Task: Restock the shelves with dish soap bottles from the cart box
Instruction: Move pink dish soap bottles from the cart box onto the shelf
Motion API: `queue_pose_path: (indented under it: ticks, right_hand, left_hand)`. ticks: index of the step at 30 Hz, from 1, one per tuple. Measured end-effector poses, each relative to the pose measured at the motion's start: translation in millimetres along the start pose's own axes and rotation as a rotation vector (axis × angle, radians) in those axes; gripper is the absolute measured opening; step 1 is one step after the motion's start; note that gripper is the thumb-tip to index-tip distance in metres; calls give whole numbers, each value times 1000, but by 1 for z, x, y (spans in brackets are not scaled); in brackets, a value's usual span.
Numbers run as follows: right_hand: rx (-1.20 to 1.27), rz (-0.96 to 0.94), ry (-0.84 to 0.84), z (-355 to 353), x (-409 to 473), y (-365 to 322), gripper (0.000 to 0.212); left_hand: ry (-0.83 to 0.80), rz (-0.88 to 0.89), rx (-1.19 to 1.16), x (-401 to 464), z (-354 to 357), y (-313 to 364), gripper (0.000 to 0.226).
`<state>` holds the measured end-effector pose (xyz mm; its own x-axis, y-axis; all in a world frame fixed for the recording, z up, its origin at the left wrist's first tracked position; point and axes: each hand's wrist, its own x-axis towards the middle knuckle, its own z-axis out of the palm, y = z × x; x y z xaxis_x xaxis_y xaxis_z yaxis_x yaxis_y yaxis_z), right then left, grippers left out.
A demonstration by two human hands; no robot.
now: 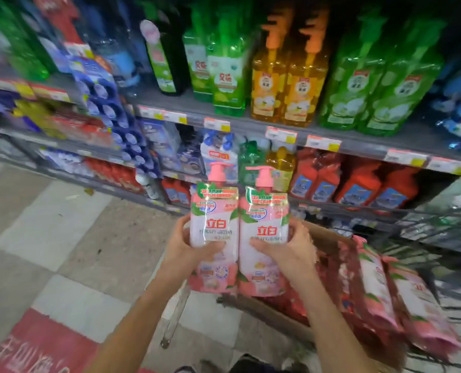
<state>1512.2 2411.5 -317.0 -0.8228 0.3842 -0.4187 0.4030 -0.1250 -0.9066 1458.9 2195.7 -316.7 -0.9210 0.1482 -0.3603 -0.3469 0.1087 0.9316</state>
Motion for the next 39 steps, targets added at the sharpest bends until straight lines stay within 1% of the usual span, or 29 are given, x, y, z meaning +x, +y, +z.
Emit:
queue_pose_path:
  ticks: [3, 7, 10, 12, 16, 19, 21, 22, 25, 28, 33, 39]
  right_hand:
    - [-1, -91, -60, 61, -13, -17, 76]
    - [-43, -228, -158, 143, -32, -45, 76]
    - [-47, -306, -245, 200, -42, -70, 78]
    - [-36, -348, -310, 236, -46, -86, 76]
    - [-12, -417, -408, 310, -47, -114, 74]
    - [18, -462, -473, 366, -44, -132, 70]
    - [38, -489, -515, 404, -40, -143, 69]
    - [51, -498, -534, 424, -37, -149, 70]
    - [80, -536, -591, 483, -26, -169, 70]
    - [113, -582, -641, 546, -14, -199, 73]
    - [159, -644, -700, 645, 8, -250, 74]
    - [187, -677, -742, 751, 33, -296, 74]
  left_hand:
    - [62, 75, 0, -19, -65, 22, 86]
    - [224, 195, 37, -47, -147, 42, 89]
    - [333, 245, 83, -62, -205, 64, 85]
    - [390, 265, 144, -66, -243, 80, 84]
    - [506, 330, 226, -69, -310, 113, 96]
    - [595, 379, 230, -69, -350, 131, 93]
    - [630, 405, 213, -64, -377, 138, 97]
    - [649, 413, 197, -60, -393, 142, 95]
    - [691, 429, 137, -42, -436, 156, 75]
    - [727, 445, 99, -15, -484, 176, 68]
    - [770, 490, 45, 35, -570, 220, 72]
    - [784, 567, 57, 83, -660, 264, 70]
